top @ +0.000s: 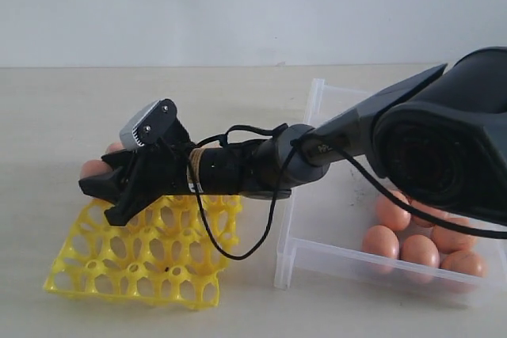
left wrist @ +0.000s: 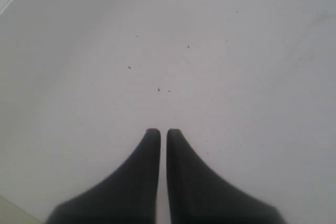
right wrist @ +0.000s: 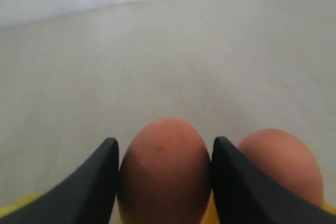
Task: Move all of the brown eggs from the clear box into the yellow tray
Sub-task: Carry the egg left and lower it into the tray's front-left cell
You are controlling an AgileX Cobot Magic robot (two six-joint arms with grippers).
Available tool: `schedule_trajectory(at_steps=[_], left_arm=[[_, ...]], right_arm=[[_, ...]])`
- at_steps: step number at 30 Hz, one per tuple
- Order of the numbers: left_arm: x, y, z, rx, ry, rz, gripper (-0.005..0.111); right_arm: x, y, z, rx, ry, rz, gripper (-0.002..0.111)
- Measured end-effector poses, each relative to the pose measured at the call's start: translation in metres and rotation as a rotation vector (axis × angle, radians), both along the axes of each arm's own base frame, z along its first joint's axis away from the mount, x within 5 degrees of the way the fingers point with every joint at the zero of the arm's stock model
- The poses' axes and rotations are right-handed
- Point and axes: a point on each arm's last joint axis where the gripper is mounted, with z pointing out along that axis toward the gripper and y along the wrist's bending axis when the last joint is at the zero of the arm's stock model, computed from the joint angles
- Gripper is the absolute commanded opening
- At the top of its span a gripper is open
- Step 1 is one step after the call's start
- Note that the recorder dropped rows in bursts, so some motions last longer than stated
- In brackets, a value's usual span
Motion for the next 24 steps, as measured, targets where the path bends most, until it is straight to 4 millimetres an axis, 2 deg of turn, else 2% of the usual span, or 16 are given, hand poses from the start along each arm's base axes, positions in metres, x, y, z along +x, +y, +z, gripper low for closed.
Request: schedule_trajectory(at_steps=[5,14,16,18,20,21,22,24], left_arm=[[0.0,0.0,0.0,0.0,0.0,0.0,0.004],[0.0,0.0,0.0,0.0,0.0,0.0,0.004],[0.0,0.0,0.0,0.0,0.0,0.0,0.004],[0.0,0.0,0.0,0.0,0.0,0.0,0.004],[0.0,0.0,0.0,0.0,0.0,0.0,0.004],[0.0,0.0,0.0,0.0,0.0,0.0,0.004],[0.0,0.0,0.0,0.0,0.0,0.0,0.004],[0.0,0.0,0.0,0.0,0.0,0.0,0.004]], right_arm=[[0.002,-0.002,0.011,-0.094,-0.022,-0.009,0.0],[0.0,-0.003,0.011,-0.143,0.056,-0.006,0.002],[-0.001,-0.003,0.012,-0.145,0.059,-0.002,0.011],[-0.001,-0.003,0.012,-0.141,0.062,0.002,0.029],[-0.002,-0.003,0.012,-0.143,0.06,0.007,0.056],[-0.002,-0.003,0.012,-0.143,0.061,0.008,0.064],[-0.002,-0.003,0.012,-0.143,0.063,0.007,0.07],[-0.002,-0.003,0.013,-0.144,0.067,0.004,0.072]])
